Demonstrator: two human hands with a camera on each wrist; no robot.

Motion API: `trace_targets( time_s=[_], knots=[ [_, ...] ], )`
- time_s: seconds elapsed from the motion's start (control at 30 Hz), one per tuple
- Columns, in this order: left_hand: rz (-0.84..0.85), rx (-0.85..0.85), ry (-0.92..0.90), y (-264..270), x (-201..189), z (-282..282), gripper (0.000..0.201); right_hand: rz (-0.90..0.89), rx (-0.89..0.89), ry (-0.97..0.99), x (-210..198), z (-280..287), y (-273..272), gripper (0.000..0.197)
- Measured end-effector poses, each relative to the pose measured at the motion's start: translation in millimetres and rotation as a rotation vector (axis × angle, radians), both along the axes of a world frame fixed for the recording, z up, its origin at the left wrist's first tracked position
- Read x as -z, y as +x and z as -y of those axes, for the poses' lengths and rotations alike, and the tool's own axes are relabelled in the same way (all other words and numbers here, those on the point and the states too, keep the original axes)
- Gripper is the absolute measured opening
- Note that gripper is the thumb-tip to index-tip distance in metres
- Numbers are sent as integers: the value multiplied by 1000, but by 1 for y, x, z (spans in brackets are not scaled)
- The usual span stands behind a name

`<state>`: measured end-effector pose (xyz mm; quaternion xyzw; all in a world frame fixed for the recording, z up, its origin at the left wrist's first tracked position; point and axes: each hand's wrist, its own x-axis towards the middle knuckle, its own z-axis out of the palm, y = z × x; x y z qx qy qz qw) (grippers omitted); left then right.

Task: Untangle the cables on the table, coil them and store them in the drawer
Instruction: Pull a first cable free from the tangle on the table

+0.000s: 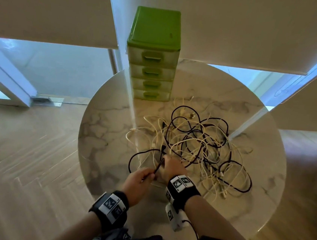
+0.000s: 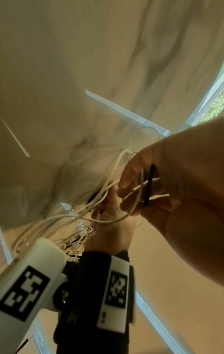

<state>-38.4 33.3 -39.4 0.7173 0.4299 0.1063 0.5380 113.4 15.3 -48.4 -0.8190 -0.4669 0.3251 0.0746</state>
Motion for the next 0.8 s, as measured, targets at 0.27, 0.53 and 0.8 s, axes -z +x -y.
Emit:
trace_targets(
  time_s=[0.27,0.53,0.8],
  knots=[
    [93,-65,-46,-1,-13,-5,31,-333,192,255,-39,15,-2,18],
    [-9,213,259,3,-24,-2,27,-521,197,522,-99,42,-20,18],
    [22,356,767,-7,-25,-14,18,-166,212,588,-125,92,29,20]
  ],
)
